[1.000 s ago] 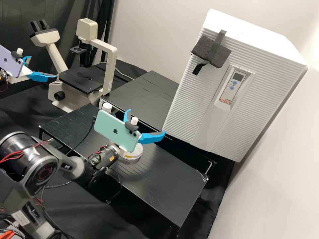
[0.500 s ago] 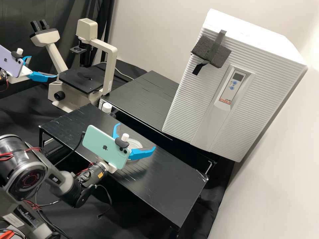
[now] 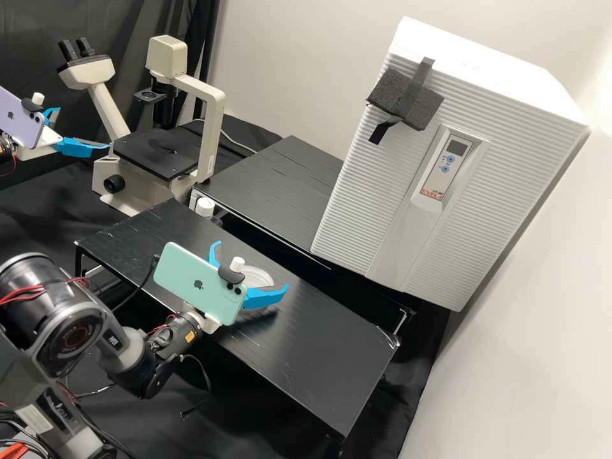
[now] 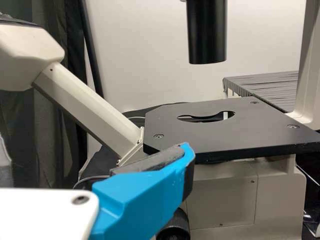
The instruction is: Open the petri dish lid.
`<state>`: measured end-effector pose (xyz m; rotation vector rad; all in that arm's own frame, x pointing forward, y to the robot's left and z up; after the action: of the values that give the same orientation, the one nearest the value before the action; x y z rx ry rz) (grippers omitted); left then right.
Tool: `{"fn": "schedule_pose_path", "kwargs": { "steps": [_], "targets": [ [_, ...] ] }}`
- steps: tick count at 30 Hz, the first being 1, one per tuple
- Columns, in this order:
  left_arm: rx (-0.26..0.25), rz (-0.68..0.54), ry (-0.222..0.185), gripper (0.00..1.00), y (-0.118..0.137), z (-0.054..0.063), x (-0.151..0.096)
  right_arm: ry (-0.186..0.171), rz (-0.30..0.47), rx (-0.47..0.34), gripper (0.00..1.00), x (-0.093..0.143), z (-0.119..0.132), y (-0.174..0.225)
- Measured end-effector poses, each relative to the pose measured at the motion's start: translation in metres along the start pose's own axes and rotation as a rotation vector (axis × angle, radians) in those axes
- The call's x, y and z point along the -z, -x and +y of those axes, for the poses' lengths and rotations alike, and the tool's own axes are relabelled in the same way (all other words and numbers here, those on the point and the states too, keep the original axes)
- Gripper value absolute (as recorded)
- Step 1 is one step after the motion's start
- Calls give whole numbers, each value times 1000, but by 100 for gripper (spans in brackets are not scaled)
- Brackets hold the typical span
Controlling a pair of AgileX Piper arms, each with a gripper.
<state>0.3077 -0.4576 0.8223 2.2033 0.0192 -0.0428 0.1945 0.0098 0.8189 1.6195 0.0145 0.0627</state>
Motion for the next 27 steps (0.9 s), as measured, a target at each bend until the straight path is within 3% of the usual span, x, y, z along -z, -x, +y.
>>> {"fn": "schedule_pose_path", "kwargs": {
  "steps": [13, 19, 27],
  "targets": [
    [0, 0, 0, 100, 0, 0, 0, -2, -5, -7, 100, -5, -1, -6],
    [0, 0, 0, 100, 0, 0, 0, 27, 0, -9, 100, -4, -1, -6],
    [0, 0, 0, 100, 0, 0, 0, 36, 38, -45, 100, 6, 5, 2]
  ]
}}
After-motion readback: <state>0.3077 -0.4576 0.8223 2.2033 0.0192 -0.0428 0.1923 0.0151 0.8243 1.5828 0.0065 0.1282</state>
